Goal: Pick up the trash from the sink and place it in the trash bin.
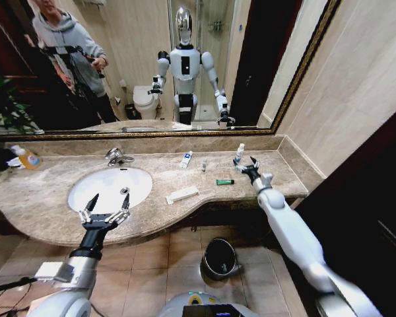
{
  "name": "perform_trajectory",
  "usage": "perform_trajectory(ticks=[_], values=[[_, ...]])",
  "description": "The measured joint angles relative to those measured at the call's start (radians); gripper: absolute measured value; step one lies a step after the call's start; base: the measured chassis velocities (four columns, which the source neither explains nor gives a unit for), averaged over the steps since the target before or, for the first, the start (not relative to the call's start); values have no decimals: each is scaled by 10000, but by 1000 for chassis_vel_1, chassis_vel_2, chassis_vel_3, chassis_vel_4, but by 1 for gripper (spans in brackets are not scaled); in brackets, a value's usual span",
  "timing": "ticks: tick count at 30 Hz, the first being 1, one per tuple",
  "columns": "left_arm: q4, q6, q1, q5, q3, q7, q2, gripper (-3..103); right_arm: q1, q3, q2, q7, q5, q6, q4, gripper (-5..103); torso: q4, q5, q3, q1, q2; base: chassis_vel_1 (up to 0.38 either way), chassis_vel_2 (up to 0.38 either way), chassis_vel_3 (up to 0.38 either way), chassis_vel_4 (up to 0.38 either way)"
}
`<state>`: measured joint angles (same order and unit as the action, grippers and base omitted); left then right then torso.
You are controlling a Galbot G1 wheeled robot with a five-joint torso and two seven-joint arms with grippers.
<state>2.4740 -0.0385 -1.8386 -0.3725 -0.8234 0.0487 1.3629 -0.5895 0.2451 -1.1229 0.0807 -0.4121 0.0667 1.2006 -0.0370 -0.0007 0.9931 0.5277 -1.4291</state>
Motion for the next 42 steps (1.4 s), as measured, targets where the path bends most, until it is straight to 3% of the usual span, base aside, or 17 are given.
perform_trajectory(ticks=[10, 12, 14, 18, 20, 30, 42], values=[[0, 0, 0, 0, 0, 1, 0, 100, 1356, -527, -651, -167, 433, 190, -2033, 103, -1, 7, 1, 0, 1, 0, 0, 0, 0], [0, 0, 0, 0, 0, 0, 0, 100, 1336, -247, -627, -210, 621, 102, -2057, 94, -2, 7, 1, 0, 1, 0, 0, 0, 0], [0, 0, 0, 0, 0, 0, 0, 100, 1281, -131, -594, -222, 680, 94, -2042, 94, -1, 5, 0, 0, 0, 0, 0, 0, 0], [0, 0, 0, 0, 1, 0, 0, 100, 1080, 164, -501, -243, 747, 68, -1940, 73, 6, 8, 0, -3, 0, 0, 0, 0, 0], [0, 0, 0, 0, 0, 0, 0, 100, 1058, 178, -498, -237, 747, 62, -1929, 73, 5, 8, 0, -3, 0, 0, 0, 0, 0], [0, 0, 0, 0, 0, 1, 0, 100, 894, 221, -664, -205, 699, -78, -1693, 30, 2, 8, 0, -2, -1, 0, 0, 0, 0], [0, 0, 0, 0, 1, 0, 0, 100, 602, 388, -605, -255, 633, -190, -1154, 10, 1, 8, 0, -2, -1, 0, 0, 0, 0]])
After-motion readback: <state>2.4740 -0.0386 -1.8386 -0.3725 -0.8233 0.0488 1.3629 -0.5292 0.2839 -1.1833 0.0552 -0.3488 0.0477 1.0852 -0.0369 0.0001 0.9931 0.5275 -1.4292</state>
